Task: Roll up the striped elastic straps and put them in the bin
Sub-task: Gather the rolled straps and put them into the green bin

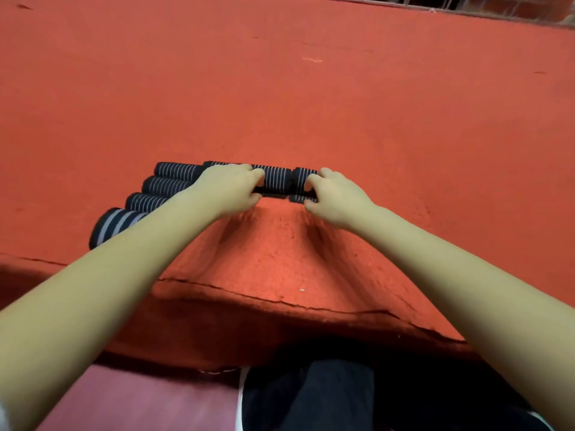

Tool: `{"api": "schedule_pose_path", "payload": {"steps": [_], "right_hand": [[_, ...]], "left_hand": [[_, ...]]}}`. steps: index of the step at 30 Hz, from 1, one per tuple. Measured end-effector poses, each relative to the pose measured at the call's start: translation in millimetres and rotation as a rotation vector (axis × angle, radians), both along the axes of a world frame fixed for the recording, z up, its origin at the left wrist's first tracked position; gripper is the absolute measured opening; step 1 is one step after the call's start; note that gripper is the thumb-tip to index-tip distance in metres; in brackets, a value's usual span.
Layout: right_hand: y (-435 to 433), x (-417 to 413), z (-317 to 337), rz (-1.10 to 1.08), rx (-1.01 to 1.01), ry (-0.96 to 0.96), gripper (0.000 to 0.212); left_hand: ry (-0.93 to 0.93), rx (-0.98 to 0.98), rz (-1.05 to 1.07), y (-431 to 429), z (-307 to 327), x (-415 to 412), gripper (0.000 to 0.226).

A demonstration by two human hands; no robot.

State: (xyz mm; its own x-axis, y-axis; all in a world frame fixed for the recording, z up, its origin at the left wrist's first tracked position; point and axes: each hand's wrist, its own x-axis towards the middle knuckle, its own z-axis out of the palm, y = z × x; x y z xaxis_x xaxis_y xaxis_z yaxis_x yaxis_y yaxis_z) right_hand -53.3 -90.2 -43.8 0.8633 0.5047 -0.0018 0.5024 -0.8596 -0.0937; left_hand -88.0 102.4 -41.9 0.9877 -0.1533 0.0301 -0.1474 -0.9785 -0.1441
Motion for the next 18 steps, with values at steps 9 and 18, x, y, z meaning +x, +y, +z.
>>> {"api": "schedule_pose_path", "payload": {"steps": [9,18], "right_hand": [[13,68,-20,-0.033,0.104,-0.079,0.03],[17,74,-38,-0.009,-0.036,-0.089,0.038]], "left_hand": [[-0.028,-0.141,-0.07,-13,-33,77,0.048],[-0.028,-0.055,-0.06,-19,-41,78,0.05]]}}
